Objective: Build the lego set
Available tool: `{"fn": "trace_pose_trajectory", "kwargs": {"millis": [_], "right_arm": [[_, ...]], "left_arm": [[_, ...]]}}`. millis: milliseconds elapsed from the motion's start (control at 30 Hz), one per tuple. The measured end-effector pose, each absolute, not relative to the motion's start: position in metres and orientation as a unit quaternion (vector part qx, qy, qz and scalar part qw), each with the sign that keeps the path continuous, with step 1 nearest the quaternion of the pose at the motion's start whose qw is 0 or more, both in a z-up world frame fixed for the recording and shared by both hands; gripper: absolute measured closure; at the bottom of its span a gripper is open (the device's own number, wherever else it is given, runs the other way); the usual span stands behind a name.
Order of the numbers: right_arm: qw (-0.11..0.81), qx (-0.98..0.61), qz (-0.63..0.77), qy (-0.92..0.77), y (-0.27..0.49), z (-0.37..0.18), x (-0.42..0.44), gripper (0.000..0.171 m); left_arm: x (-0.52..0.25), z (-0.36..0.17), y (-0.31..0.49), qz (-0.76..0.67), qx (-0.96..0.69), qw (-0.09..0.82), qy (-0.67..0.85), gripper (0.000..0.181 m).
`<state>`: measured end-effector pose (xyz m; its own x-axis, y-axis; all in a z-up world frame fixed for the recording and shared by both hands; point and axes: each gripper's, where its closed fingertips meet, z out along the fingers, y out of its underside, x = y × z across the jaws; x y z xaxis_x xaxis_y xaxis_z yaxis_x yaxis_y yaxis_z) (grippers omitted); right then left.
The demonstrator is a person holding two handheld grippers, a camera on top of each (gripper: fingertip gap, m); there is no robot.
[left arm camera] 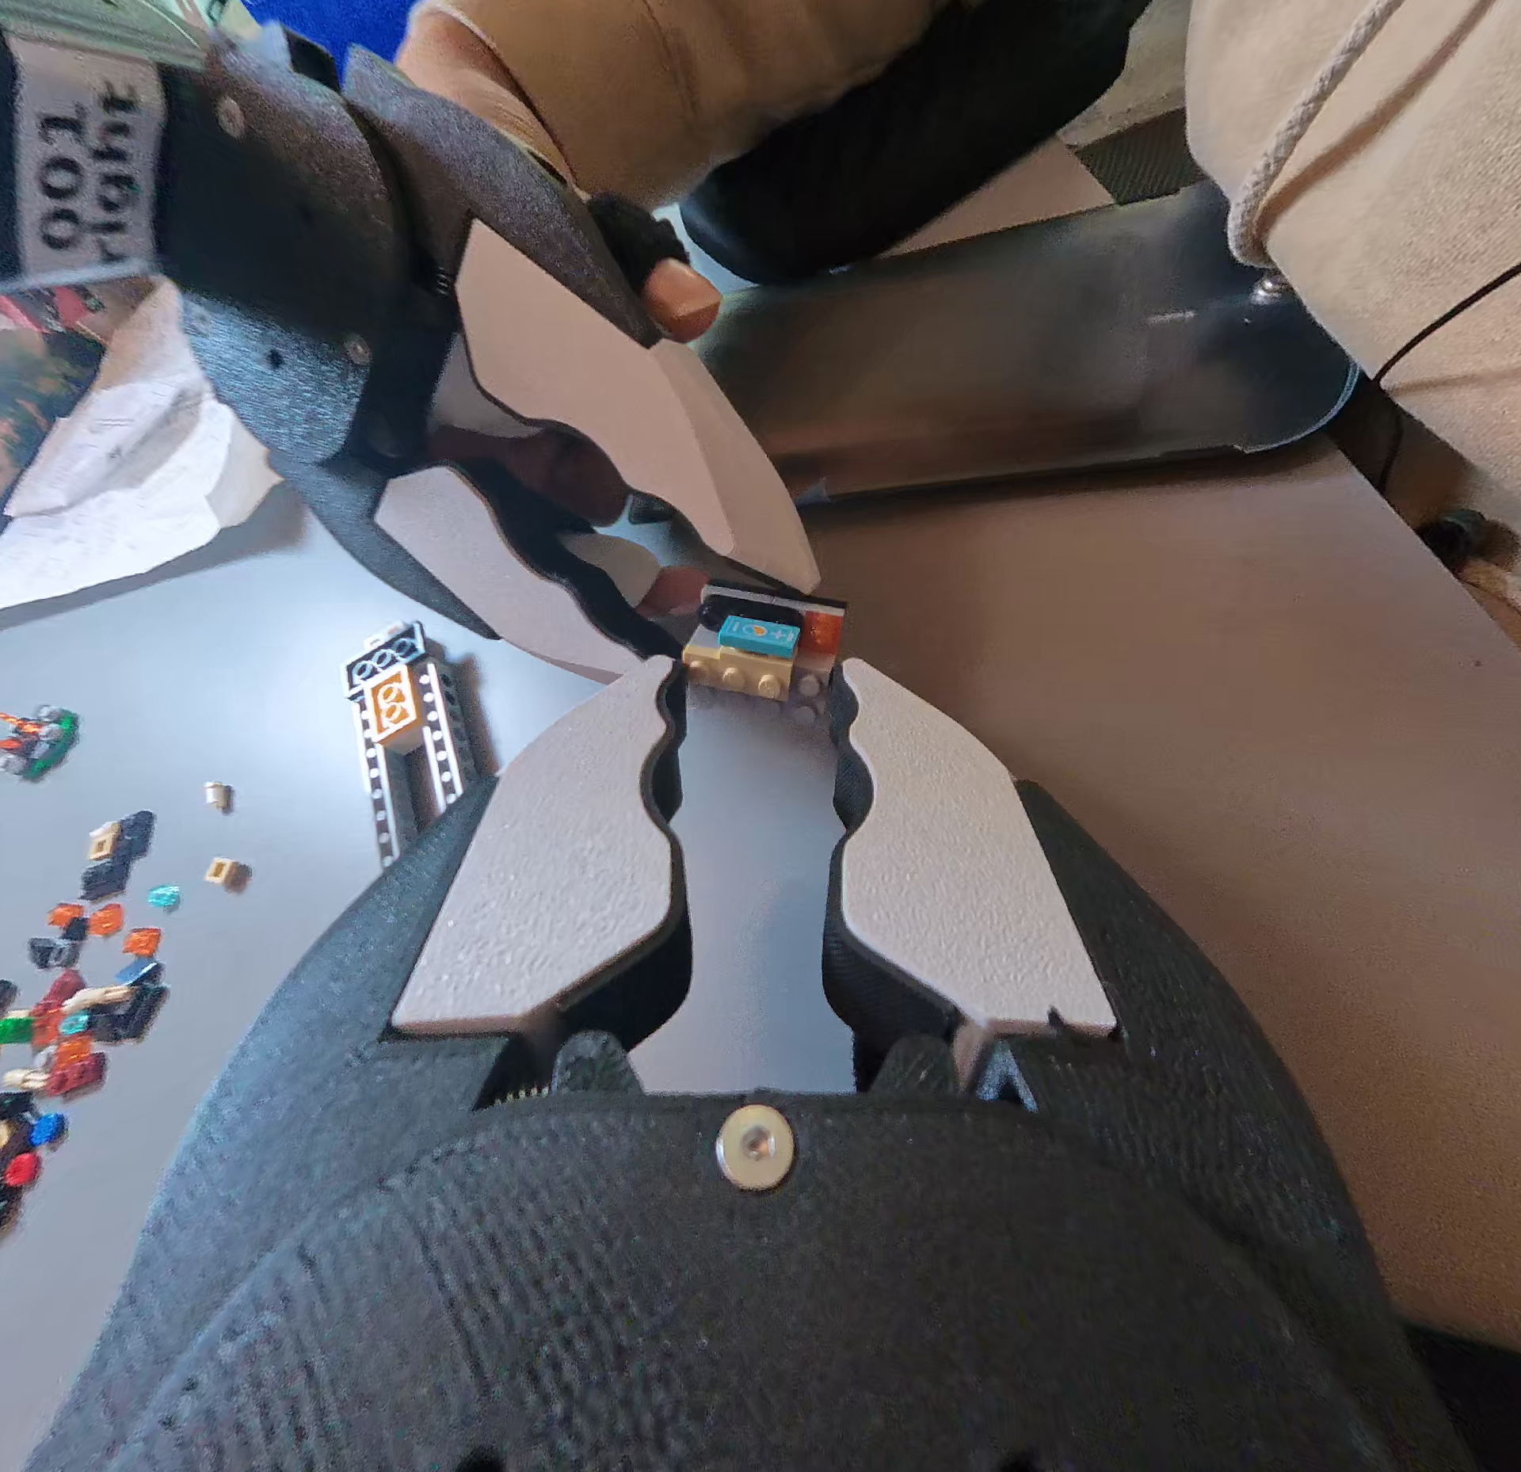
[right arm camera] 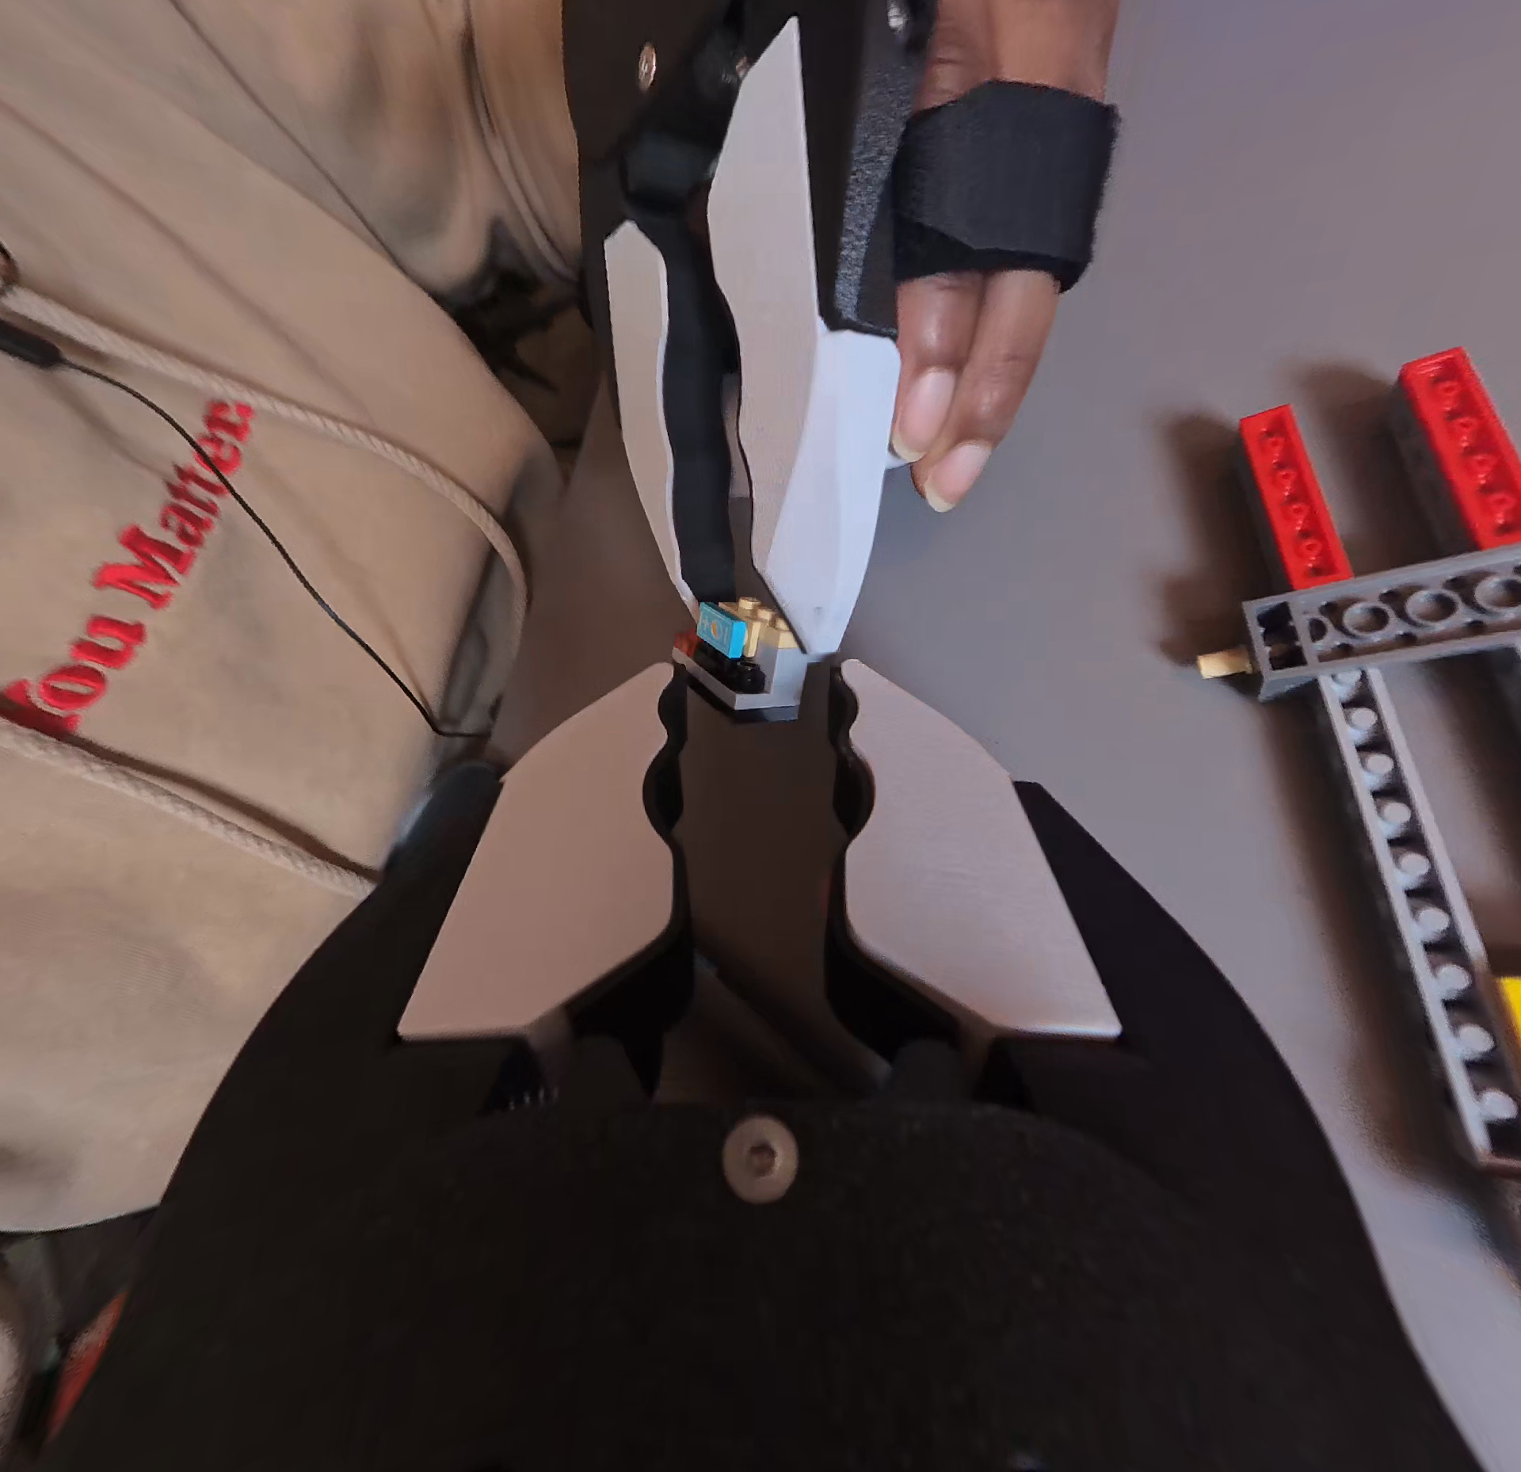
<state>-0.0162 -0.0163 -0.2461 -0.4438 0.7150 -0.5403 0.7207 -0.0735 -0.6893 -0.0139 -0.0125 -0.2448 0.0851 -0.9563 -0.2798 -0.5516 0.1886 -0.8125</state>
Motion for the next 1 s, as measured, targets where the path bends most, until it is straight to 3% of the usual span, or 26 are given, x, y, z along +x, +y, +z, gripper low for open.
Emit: {"fn": "trace_pose_trajectory", "kwargs": {"millis": [467,1000], "right_arm": [[0.067,0.623,-0.666,0.405,-0.003,-0.214,-0.023,0.145],[0.081,0.612,-0.721,0.314,-0.008,-0.201,-0.027,0.153]], "left_arm": [[-0.020,-0.214,0.007,-0.246,-0.601,0.511,0.563,0.148],[-0.020,-0.207,0.007,-0.310,-0.606,0.508,0.528,0.148]]}}
